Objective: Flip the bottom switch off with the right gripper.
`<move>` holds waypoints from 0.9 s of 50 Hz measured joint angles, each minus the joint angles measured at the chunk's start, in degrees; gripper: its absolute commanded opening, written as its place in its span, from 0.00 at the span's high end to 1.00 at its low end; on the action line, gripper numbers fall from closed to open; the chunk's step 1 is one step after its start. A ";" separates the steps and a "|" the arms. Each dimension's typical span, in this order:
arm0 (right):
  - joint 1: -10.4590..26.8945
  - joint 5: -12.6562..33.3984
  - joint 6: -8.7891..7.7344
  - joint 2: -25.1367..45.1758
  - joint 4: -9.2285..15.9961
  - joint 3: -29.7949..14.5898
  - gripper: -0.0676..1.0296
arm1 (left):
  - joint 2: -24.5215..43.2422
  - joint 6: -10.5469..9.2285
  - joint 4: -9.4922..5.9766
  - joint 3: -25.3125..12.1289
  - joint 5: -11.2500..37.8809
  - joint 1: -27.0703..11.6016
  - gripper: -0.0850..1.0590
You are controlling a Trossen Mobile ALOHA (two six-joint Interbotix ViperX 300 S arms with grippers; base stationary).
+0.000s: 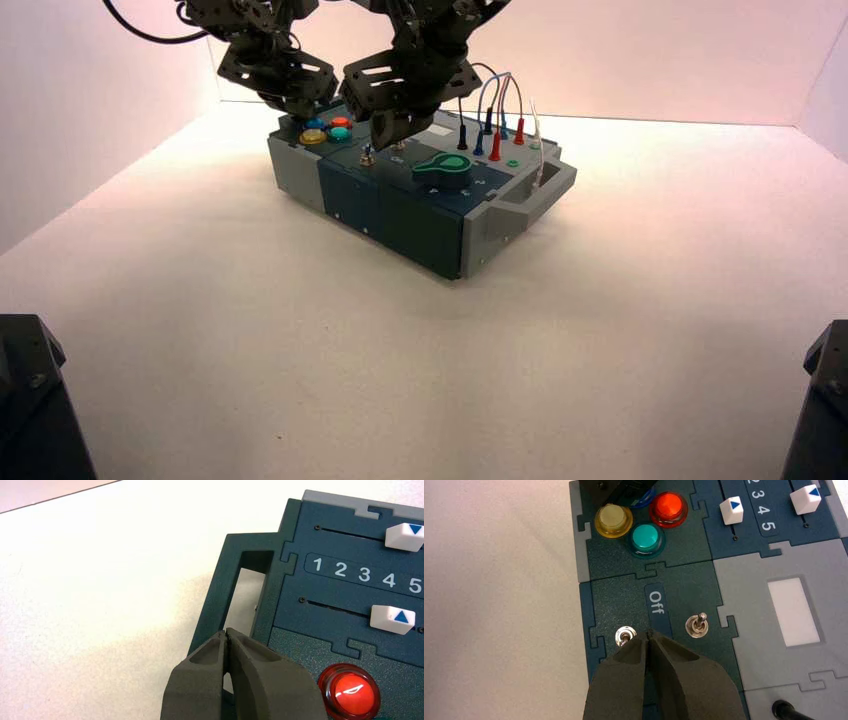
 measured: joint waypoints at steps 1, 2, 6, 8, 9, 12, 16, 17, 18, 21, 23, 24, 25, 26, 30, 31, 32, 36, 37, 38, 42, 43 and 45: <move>0.00 0.00 0.00 0.00 0.00 0.00 0.96 | 0.09 0.09 0.00 0.09 0.00 0.00 0.95; 0.00 -0.09 0.00 -0.09 0.00 0.26 0.96 | 0.00 0.00 0.00 0.09 -0.09 0.00 0.95; -0.09 0.00 0.00 -0.18 0.00 0.62 0.96 | 0.00 0.00 0.00 0.09 0.00 0.00 0.95; -0.09 0.18 0.09 -0.26 0.09 0.70 0.96 | 0.00 0.09 0.00 0.00 0.00 0.00 0.95; -0.09 0.35 0.00 -0.18 0.09 0.70 0.96 | 0.09 0.00 0.00 0.00 0.00 0.00 0.95; -0.09 0.53 0.00 -0.26 0.09 0.70 0.96 | 0.00 0.00 0.00 0.09 0.00 0.00 0.95; -0.09 0.70 0.00 -0.35 0.18 0.70 0.96 | 0.09 0.00 0.00 0.00 0.00 0.00 0.95; -0.09 0.70 0.00 -0.35 0.18 0.70 0.96 | 0.00 0.00 0.00 0.00 0.00 0.00 0.95; 0.00 0.70 0.09 -0.35 0.18 0.70 0.96 | 0.00 0.09 0.00 0.09 0.00 0.00 0.95; 0.00 0.70 0.00 -0.35 0.18 0.70 0.96 | 0.09 0.00 0.00 0.00 0.00 0.00 0.95; 0.00 0.79 0.00 -0.35 0.18 0.70 0.96 | 0.00 0.00 0.00 0.00 0.00 0.00 0.95; 0.00 0.79 0.00 -0.35 0.26 0.70 0.96 | 0.00 0.00 0.00 0.00 0.09 0.00 0.95; 0.00 0.79 0.00 -0.35 0.26 0.70 0.96 | 0.00 0.00 0.00 0.00 0.09 0.00 0.95; 0.00 0.88 0.09 -0.35 0.26 0.70 0.96 | 0.00 0.00 0.00 0.00 0.09 0.00 0.95; 0.18 1.14 0.00 -0.35 0.26 0.62 0.96 | 0.00 0.00 0.00 0.00 0.18 0.00 0.95; 0.18 1.14 0.00 -0.35 0.35 0.62 0.96 | 0.00 0.00 0.00 0.00 0.18 0.00 0.95; 0.18 1.14 0.00 -0.35 0.35 0.70 0.96 | 0.00 0.00 0.00 0.00 0.18 0.00 0.95; 0.18 1.32 0.00 -0.35 0.35 0.62 0.96 | 0.09 0.00 0.00 -0.09 0.18 0.00 0.95; 0.18 1.41 0.09 -0.35 0.35 0.70 0.96 | 0.00 0.00 0.00 -0.09 0.18 0.00 0.95; 0.26 1.58 0.00 -0.44 0.35 0.70 0.96 | 0.09 0.00 0.00 -0.09 0.18 0.00 0.95; 0.53 1.85 0.09 -0.53 0.35 0.62 0.96 | 0.00 0.00 0.00 -0.18 0.18 0.00 0.95; 0.53 1.85 0.09 -0.53 0.35 0.62 0.96 | 0.09 0.00 0.00 -0.18 0.18 0.00 0.95; 0.62 2.02 0.09 -0.62 0.35 0.70 0.96 | 0.00 0.09 0.00 -0.18 0.18 0.00 0.95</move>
